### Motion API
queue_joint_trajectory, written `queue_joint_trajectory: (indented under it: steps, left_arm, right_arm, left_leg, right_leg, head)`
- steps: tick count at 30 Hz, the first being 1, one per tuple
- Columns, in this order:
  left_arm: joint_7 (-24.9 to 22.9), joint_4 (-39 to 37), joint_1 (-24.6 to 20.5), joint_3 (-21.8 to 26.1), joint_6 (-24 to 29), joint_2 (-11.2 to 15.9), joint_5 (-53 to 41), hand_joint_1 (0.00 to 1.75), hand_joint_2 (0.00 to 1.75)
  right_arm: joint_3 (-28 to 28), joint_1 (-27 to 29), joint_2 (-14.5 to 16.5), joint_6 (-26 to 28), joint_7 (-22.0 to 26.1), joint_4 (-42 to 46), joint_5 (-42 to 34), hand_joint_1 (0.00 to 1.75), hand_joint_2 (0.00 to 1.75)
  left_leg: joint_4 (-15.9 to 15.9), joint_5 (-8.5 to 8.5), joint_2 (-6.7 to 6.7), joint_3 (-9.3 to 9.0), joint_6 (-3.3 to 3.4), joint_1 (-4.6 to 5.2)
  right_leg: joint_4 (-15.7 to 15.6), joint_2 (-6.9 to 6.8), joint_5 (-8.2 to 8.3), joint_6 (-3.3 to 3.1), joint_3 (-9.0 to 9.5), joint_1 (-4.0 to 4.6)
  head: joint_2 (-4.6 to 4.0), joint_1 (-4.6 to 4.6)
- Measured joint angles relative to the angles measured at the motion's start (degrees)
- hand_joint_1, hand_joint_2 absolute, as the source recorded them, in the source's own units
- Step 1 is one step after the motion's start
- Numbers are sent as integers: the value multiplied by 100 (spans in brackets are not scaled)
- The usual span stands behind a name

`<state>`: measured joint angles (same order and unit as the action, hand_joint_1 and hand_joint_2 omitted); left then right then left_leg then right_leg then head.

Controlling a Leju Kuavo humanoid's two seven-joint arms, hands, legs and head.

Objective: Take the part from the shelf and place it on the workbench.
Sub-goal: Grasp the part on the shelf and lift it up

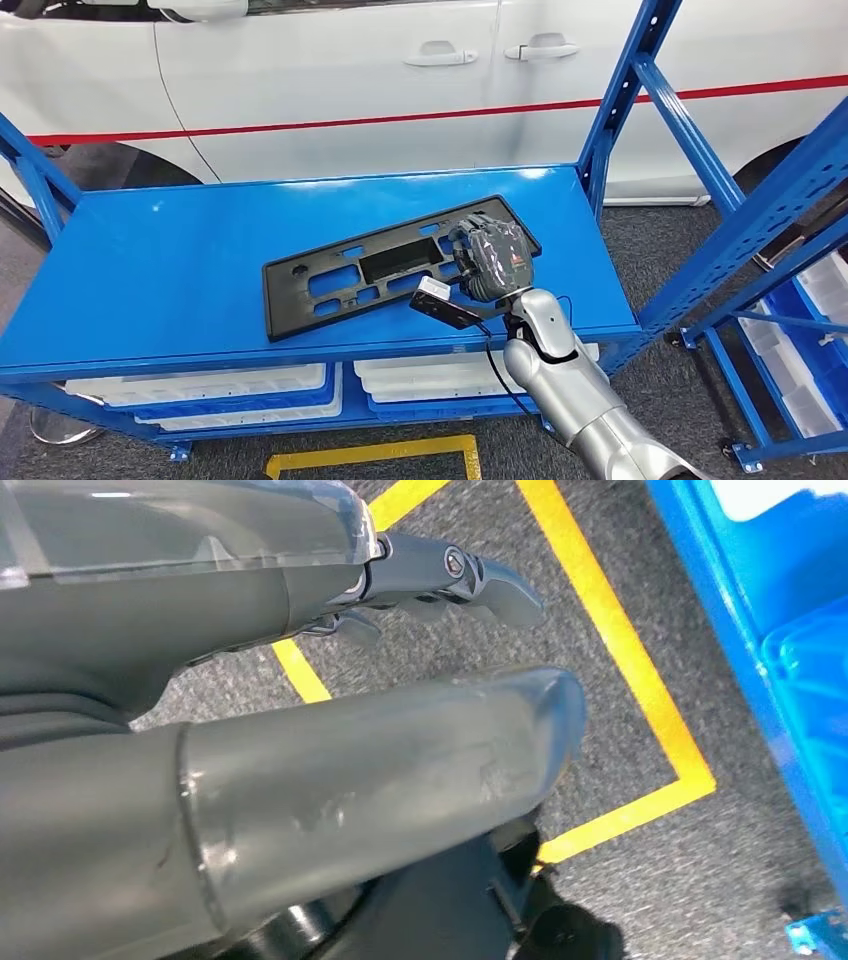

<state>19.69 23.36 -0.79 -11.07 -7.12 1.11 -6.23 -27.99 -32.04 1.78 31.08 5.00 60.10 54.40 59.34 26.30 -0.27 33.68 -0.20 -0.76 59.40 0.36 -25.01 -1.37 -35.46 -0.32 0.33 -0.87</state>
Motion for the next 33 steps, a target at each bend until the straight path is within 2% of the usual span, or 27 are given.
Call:
queue_joint_trajectory:
  steps: [2,4,6,8,9,10,11,13,14,15,17,19,21,23,24,25,26,28,29,30,31,33]
  left_arm:
    - [10,16,-13,-9,5,0,14,0,0]
    - [16,39,-14,-16,13,0,34,0,0]
    - [21,67,-32,-21,22,3,63,0,0]
    - [22,81,-44,-25,39,8,87,0,0]
    - [21,84,-45,-25,49,10,93,0,0]
    - [21,89,-45,-26,54,12,96,0,0]
    - [20,98,-44,-26,57,13,97,0,0]
    - [21,120,-46,-28,60,13,97,0,0]
    - [21,127,-49,-28,61,13,97,0,0]
    - [21,131,-52,-29,62,13,97,0,0]
    - [20,131,-54,-31,63,14,97,0,0]
    - [21,137,-54,-32,65,24,97,0,0]
    - [21,146,-57,-34,66,33,96,0,0]
    - [19,150,-56,-36,66,33,97,0,0]
    - [14,151,-52,-37,67,33,98,0,0]
    - [10,151,-48,-37,68,34,100,0,0]
    - [7,151,-47,-38,70,36,103,0,0]
    - [4,157,-54,-38,78,40,111,0,0]
    - [4,160,-60,-39,83,44,116,0,0]
    - [4,163,-65,-42,86,47,120,0,0]
    - [3,164,-65,-49,89,51,123,0,0]
    - [-3,164,-56,-66,92,60,129,0,0]
  right_arm:
    - [3,-12,-5,7,19,21,-7,175,175]
    - [9,-19,-18,13,31,58,-10,175,175]
    - [19,-28,-36,18,36,97,-17,175,175]
    - [26,-22,-57,19,37,113,-31,175,175]
    - [27,-13,-68,17,37,115,-38,175,175]
    - [28,-7,-79,15,37,117,-42,175,175]
    - [30,-6,-90,13,37,120,-45,175,175]
    - [35,-18,-106,11,37,138,-45,175,175]
    - [37,-27,-109,10,37,152,-45,175,175]
    - [38,-34,-110,8,37,167,-45,175,175]
    - [40,-39,-115,4,37,183,-45,175,175]
    - [43,-41,-123,3,37,199,-45,93,175]
    - [43,-51,-126,3,37,219,-44,6,175]
    - [43,-51,-126,2,32,222,-23,0,175]
    - [43,-47,-126,2,28,221,-2,0,175]
    - [43,-43,-126,2,21,218,18,0,175]
    - [43,-42,-126,1,9,216,32,0,175]
    - [43,-45,-126,-19,-17,213,41,0,175]
    - [43,-47,-127,-33,-34,212,43,0,175]
    - [43,-49,-128,-47,-49,207,45,0,175]
    - [43,-48,-129,-56,-61,197,48,0,175]
    - [44,-45,-131,-60,-86,168,55,0,175]
  left_leg:
    - [-74,4,-4,-15,70,30]
    - [-107,-68,1,-36,149,16]
    - [-144,-102,10,-53,216,4]
    - [-143,-101,12,-49,244,19]
    - [-138,-99,11,-48,247,26]
    - [-132,-95,9,-48,251,32]
    - [-124,-89,4,-50,249,36]
    - [-103,-69,-3,-56,232,44]
    - [-89,-56,-5,-53,212,54]
    - [-79,-46,-5,-48,190,62]
    - [-82,-44,-5,-43,131,68]
    - [-44,2,-3,-30,66,57]
    - [313,236,0,127,3,42]
    - [1034,583,0,464,-49,24]
    - [1335,677,0,611,-65,18]
    - [1466,670,1,681,-73,16]
    - [1376,555,1,645,-71,15]
    - [659,158,1,308,-32,18]
    - [282,22,1,126,-1,32]
    - [7,-60,0,-4,33,46]
    - [-123,-73,-2,-60,64,64]
    - [-172,-90,-5,-75,126,76]
  right_leg:
    - [-1,-1,4,59,-15,6]
    - [70,-4,-60,116,-39,-6]
    - [496,-7,-330,151,-229,-18]
    - [1220,-8,-671,166,-573,-20]
    - [1478,-9,-739,168,-699,-21]
    - [1555,-9,-707,163,-741,-21]
    - [1410,-9,-572,149,-670,-19]
    - [678,-10,-220,99,-303,-5]
    - [341,-12,-105,79,-135,7]
    - [125,-13,-52,63,-31,18]
    - [23,-11,-43,41,8,40]
    - [-30,-13,-15,-13,31,23]
    - [-84,-24,14,-66,55,-5]
    - [-84,-29,16,-86,50,2]
    - [-80,-29,14,-88,45,6]
    - [-76,-30,13,-89,42,10]
    - [-73,-28,12,-89,42,11]
    - [-67,-26,8,-82,50,12]
    - [-62,-24,6,-68,49,22]
    - [-60,-23,9,-46,43,27]
    - [-60,-22,14,-18,35,29]
    - [-72,-20,28,48,29,27]
  head:
    - [0,0]
    - [0,1]
    - [0,2]
    - [0,2]
    - [0,2]
    - [0,2]
    - [0,2]
    - [0,2]
    - [0,1]
    - [0,0]
    - [0,0]
    - [0,0]
    - [0,-3]
    - [0,-5]
    - [0,-5]
    - [0,-5]
    - [0,-6]
    - [0,-6]
    - [0,-5]
    - [0,-5]
    - [0,-5]
    - [0,-4]
